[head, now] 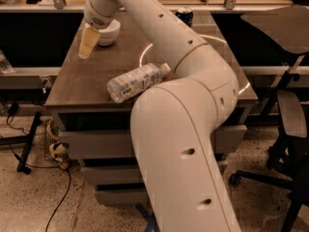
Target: Move white bowl near blue plastic bottle
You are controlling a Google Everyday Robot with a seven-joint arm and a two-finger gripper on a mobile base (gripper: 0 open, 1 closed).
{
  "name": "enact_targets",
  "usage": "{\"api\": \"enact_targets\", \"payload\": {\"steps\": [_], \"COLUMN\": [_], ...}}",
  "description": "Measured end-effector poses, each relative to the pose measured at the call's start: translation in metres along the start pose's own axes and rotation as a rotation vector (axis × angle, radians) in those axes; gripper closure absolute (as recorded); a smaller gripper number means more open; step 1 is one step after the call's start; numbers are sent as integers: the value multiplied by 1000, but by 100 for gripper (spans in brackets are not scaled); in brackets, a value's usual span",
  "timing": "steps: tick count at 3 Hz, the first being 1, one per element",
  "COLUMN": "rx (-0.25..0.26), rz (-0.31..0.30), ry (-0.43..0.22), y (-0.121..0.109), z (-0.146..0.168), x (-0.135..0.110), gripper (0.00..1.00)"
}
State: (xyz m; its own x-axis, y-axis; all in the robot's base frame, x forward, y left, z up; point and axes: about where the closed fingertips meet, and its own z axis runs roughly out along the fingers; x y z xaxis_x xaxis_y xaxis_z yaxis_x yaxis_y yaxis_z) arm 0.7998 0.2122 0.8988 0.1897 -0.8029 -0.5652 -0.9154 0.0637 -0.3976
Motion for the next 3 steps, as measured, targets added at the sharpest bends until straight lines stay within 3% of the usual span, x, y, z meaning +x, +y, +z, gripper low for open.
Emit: {"api": "enact_targets", "payload": {"steps": [1, 2, 3], "rx": [-8, -16, -8], "rz": [31, 69, 99], "ry": [25, 56, 85], "y": [-5, -8, -13], "z": [13, 23, 22], "x": [10, 24, 38], "gripper": [0, 18, 49]}}
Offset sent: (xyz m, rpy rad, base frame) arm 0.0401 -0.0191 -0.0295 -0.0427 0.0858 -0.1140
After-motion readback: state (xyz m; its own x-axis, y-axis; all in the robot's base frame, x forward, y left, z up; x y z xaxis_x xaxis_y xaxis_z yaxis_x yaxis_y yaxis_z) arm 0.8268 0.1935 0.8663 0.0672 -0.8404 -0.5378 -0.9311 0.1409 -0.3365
